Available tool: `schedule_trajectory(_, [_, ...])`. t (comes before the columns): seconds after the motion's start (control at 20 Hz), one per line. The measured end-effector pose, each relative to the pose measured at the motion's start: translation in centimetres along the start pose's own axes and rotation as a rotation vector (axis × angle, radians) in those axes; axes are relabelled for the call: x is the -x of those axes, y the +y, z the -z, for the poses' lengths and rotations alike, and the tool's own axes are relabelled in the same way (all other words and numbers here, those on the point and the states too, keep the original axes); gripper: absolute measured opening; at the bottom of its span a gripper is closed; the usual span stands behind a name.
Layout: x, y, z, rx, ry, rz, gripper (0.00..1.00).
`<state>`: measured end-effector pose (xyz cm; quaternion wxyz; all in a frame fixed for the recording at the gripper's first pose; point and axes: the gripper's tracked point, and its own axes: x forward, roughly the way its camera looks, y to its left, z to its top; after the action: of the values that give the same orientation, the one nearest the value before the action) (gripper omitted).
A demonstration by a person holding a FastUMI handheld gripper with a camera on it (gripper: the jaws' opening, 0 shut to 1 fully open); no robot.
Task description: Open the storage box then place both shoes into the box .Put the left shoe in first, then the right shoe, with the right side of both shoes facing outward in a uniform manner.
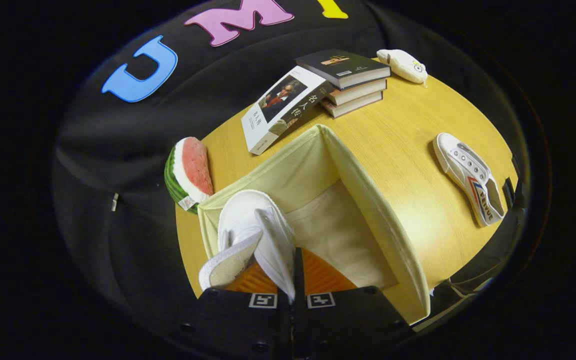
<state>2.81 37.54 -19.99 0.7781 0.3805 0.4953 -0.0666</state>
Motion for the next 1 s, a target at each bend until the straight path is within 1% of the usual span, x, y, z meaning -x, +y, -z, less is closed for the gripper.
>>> schedule_trajectory(0.05, [-0.2,0.6,0.3,-0.007,0.013,-0.037,0.10])
schedule_trajectory(0.1, [-0.2,0.7,0.9,-0.013,0.046,-0.068,0.15])
schedule_trajectory(0.2, [0.3,1.0,2.7,-0.048,0.114,-0.137,0.32])
schedule_trajectory(0.25, [0.4,1.0,2.6,-0.040,0.121,-0.153,0.49])
schedule_trajectory(0.35, [1.0,1.5,2.1,-0.001,0.106,-0.210,0.82])
schedule_trajectory(0.4, [1.6,1.6,1.8,0.012,0.096,-0.229,0.86])
schedule_trajectory(0.45, [2.1,1.5,1.7,0.021,0.092,-0.244,0.92])
schedule_trajectory(0.55, [3.6,1.5,1.1,0.048,0.077,-0.284,0.93])
schedule_trajectory(0.65, [5.6,1.0,-0.5,0.086,0.016,-0.329,0.94])
schedule_trajectory(0.75, [8.2,0.3,-3.3,0.118,-0.102,-0.372,0.95])
schedule_trajectory(0.85, [10.8,-0.4,-5.8,0.150,-0.193,-0.411,0.94])
schedule_trajectory(0.9, [12.0,-1.2,-6.8,0.179,-0.230,-0.422,0.94])
schedule_trajectory(1.0, [14.0,-3.2,-10.0,0.236,-0.333,-0.412,0.95])
